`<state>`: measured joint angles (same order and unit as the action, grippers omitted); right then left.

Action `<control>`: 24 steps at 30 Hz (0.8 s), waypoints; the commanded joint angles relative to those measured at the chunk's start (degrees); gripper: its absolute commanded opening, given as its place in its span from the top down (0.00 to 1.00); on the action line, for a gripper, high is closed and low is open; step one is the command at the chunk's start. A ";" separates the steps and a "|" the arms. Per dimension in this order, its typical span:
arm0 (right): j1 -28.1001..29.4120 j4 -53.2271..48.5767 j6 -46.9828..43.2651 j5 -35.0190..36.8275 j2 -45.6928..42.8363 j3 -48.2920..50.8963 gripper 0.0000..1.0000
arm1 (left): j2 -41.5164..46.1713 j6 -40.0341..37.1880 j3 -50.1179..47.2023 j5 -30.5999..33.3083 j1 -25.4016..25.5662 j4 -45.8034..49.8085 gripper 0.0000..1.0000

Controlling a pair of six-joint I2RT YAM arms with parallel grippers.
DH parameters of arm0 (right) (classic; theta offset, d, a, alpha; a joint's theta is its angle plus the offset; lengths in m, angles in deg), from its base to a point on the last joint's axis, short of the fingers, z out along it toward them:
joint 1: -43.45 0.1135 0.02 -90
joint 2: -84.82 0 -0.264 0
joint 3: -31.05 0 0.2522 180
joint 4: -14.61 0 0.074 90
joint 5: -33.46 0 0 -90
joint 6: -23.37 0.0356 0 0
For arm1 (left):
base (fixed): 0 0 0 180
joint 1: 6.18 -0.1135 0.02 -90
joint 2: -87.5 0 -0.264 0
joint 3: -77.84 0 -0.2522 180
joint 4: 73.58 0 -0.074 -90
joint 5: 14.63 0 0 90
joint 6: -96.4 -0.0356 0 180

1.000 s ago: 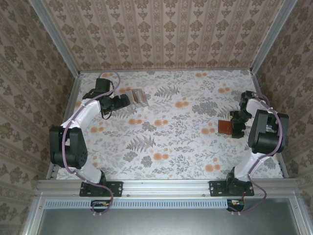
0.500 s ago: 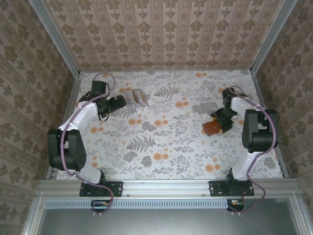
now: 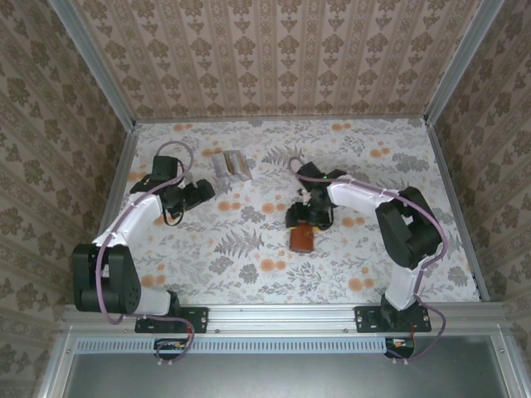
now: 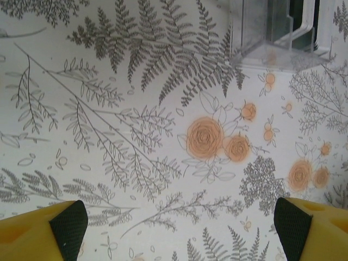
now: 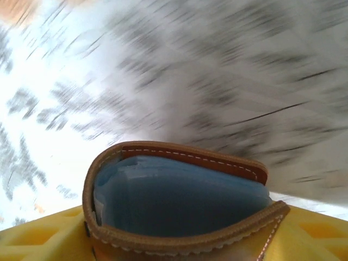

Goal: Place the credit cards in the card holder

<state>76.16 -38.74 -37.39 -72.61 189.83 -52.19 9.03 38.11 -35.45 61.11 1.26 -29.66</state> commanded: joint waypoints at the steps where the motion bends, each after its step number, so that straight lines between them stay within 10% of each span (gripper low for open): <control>1: 5.88 -1.11 -5.66 -0.30 -0.28 -3.02 0.21 | 2.77 -1.25 -1.63 -2.47 -0.16 0.28 0.08; 17: 0.34 6.01 -3.78 6.68 -18.97 8.09 0.15 | -4.01 0.40 3.00 -8.56 0.04 -4.04 0.25; 24: 0.34 6.47 -1.82 11.06 -20.81 11.00 0.15 | -18.07 -1.20 19.73 -5.28 -2.91 -2.63 0.46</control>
<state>76.24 -32.49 -39.65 -65.40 170.49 -41.85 -4.92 38.28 -21.75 54.40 -0.62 -32.33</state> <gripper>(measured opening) 0.850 0.551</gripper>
